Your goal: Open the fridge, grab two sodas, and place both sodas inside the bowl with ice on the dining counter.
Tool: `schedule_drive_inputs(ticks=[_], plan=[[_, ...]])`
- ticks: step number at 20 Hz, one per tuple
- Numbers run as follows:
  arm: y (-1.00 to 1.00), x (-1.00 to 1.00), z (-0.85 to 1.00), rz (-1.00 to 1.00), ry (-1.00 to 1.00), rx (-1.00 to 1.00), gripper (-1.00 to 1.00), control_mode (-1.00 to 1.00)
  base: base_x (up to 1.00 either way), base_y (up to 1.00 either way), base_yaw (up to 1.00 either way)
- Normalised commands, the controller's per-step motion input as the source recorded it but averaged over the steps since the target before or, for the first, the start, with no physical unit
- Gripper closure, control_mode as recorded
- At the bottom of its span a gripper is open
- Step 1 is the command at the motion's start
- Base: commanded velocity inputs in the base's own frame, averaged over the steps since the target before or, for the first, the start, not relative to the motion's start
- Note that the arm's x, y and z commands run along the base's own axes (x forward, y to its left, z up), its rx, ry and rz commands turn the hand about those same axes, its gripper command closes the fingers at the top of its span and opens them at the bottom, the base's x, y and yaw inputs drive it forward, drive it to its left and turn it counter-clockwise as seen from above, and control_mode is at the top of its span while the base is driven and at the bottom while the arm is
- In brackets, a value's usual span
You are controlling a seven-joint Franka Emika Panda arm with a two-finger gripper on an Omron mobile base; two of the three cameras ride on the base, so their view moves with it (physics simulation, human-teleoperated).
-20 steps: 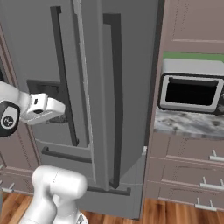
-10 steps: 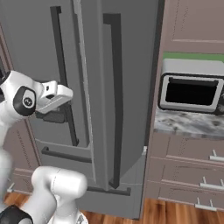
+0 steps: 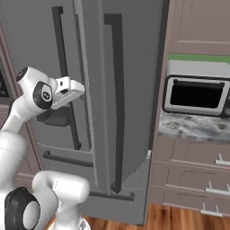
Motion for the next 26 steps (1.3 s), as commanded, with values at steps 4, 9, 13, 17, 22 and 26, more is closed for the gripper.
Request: schedule_drive_inputs(ticks=[4, 9, 13, 17, 22, 26], plan=[[-0.35, 0.20, 0.00, 0.02, 0.00, 0.00, -1.00, -1.00, 0.00, 0.00, 0.00], [-0.46, 0.07, 0.00, 0.00, 0.00, 0.00, -1.00, -1.00, 0.00, 0.00, 0.00], [-0.77, -0.01, 0.00, -0.02, 0.00, 0.00, -1.00, -1.00, 0.00, 0.00, 0.00], [-0.87, -0.11, 0.00, -0.04, 0.00, 0.00, -1.00, -1.00, 0.00, 0.00, 0.00], [-0.92, -0.17, 0.00, -0.05, 0.00, 0.00, -1.00, -1.00, 0.00, 0.00, 0.00], [-0.92, -0.19, 0.00, -0.07, 0.00, 0.00, -1.00, -1.00, 0.00, 0.00, 0.00]])
